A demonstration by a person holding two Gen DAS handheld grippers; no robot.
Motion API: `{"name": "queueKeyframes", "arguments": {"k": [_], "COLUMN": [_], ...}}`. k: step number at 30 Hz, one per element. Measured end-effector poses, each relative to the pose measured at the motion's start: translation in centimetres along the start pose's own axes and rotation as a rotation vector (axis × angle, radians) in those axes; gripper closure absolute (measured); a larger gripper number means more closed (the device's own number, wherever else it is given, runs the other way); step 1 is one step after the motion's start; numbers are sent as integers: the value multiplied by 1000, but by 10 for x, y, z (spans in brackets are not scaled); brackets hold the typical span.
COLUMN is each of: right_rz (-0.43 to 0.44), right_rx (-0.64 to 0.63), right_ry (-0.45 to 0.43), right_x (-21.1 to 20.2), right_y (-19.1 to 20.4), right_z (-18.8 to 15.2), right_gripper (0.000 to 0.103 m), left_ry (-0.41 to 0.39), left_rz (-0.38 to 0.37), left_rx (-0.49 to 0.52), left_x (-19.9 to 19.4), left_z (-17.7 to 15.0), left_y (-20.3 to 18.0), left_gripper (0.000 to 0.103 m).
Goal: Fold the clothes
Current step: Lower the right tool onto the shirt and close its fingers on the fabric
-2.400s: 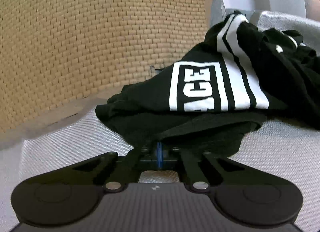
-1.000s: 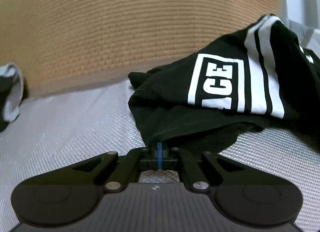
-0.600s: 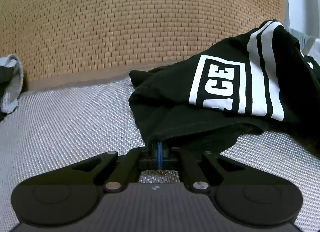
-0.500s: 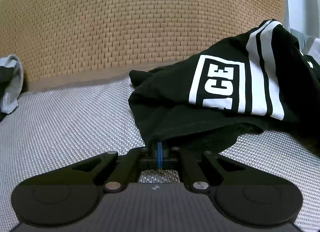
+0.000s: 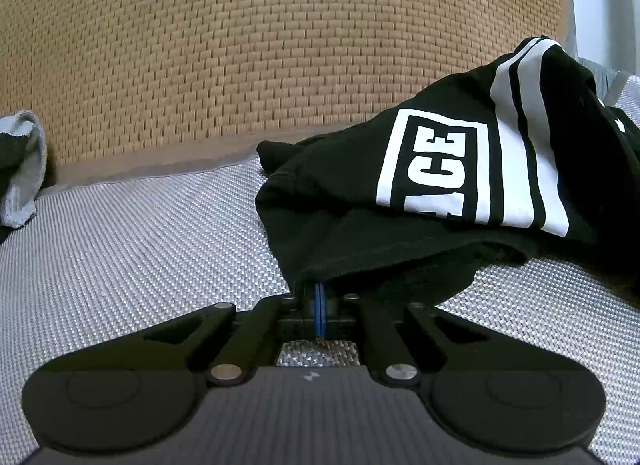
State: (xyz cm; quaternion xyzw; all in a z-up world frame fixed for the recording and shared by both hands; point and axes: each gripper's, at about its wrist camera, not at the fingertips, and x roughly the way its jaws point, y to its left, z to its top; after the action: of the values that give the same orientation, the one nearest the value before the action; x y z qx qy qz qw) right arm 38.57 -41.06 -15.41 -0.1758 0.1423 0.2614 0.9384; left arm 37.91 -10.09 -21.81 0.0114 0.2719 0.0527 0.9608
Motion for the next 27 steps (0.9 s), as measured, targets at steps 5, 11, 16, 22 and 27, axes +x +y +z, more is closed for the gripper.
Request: {"name": "queueKeyframes", "arguments": {"k": [5, 11, 16, 22, 27], "right_rz": [10, 14, 10, 4, 28], "right_rx": [15, -53, -128, -142, -220], "right_ry": [55, 88, 127, 151, 137], "right_x": [33, 60, 82, 90, 87], "right_y": [13, 26, 36, 40, 51], "right_z": [19, 41, 54, 65, 69], "right_gripper": [31, 32, 37, 37, 37], "left_ry": [-4, -11, -16, -25, -34], "left_rz": [16, 14, 8, 25, -7], "left_rx": [13, 6, -7, 1, -42], "left_x": [0, 0, 0, -1, -2], "left_z": [0, -1, -1, -3, -4], "left_y": [-2, 1, 3, -1, 8], "left_gripper": [100, 100, 100, 100, 100]}}
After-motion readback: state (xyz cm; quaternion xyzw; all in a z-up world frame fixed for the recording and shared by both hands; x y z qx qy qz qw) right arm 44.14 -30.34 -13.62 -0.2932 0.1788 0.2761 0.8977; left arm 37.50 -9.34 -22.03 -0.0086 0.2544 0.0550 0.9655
